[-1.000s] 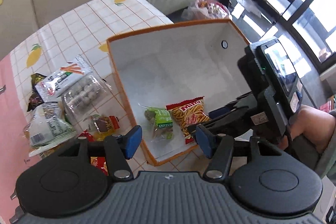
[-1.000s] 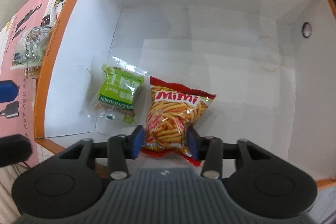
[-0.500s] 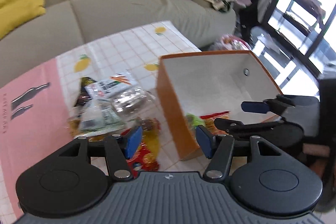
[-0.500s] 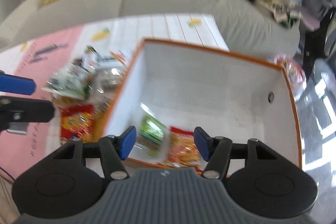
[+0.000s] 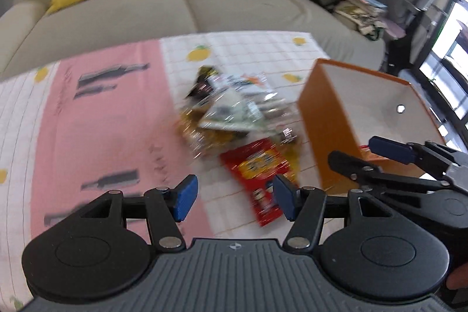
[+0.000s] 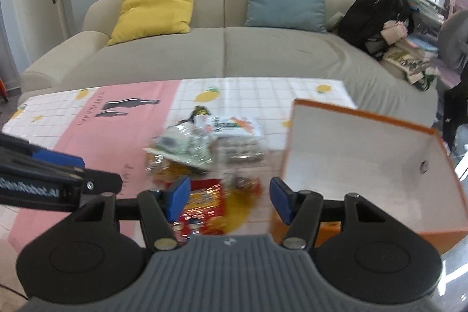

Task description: Organize snacks

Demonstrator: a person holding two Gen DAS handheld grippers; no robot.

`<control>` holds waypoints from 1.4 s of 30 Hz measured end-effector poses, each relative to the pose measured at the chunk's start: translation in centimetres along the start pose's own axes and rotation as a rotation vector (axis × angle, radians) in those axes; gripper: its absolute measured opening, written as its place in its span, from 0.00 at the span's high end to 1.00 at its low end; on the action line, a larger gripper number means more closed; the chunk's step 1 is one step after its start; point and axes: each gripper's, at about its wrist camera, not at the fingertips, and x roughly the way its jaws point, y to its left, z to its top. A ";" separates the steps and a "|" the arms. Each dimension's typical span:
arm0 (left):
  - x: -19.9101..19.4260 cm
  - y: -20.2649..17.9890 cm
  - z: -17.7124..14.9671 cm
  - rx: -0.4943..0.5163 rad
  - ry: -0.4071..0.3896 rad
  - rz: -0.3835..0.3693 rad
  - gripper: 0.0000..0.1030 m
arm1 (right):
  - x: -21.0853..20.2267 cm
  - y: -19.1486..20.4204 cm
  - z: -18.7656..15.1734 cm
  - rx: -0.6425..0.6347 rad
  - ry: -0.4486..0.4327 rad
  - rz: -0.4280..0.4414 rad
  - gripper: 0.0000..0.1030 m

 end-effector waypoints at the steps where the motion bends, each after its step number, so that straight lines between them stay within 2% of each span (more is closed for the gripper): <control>1: 0.1 0.7 -0.5 -0.019 0.008 0.002 0.33 | 0.2 0.4 -0.3 0.002 0.003 0.010 0.42; 7: 1.1 3.7 -2.1 -0.084 0.043 0.016 0.33 | 2.3 3.0 -1.3 -0.033 0.047 0.040 0.42; 11: 2.0 4.5 -2.4 -0.093 0.049 0.008 0.33 | 4.6 4.3 -1.8 -0.058 0.107 0.036 0.41; 13: 2.6 4.7 -2.3 -0.090 0.055 0.017 0.34 | 5.8 4.7 -2.0 -0.078 0.138 0.035 0.28; 16: 3.7 5.2 -2.3 -0.094 0.070 0.014 0.34 | 8.0 5.0 -2.2 -0.123 0.182 0.019 0.16; 21: 5.3 5.7 -2.3 -0.092 0.097 0.018 0.34 | 11.2 4.6 -2.2 -0.166 0.250 0.024 0.15; 25: 6.3 5.9 -1.9 -0.097 0.101 0.005 0.33 | 13.5 3.9 -2.0 -0.147 0.306 0.033 0.11; 30: 7.4 5.9 -1.1 -0.088 0.086 0.006 0.30 | 15.9 3.0 -2.1 -0.082 0.388 0.056 0.12; 36: 7.7 5.1 0.3 -0.060 0.041 -0.026 0.30 | 16.9 2.0 -2.1 -0.009 0.430 0.084 0.32; 42: 8.1 4.1 2.5 -0.034 -0.015 -0.061 0.30 | 15.9 2.1 -1.1 -0.022 0.446 0.083 0.34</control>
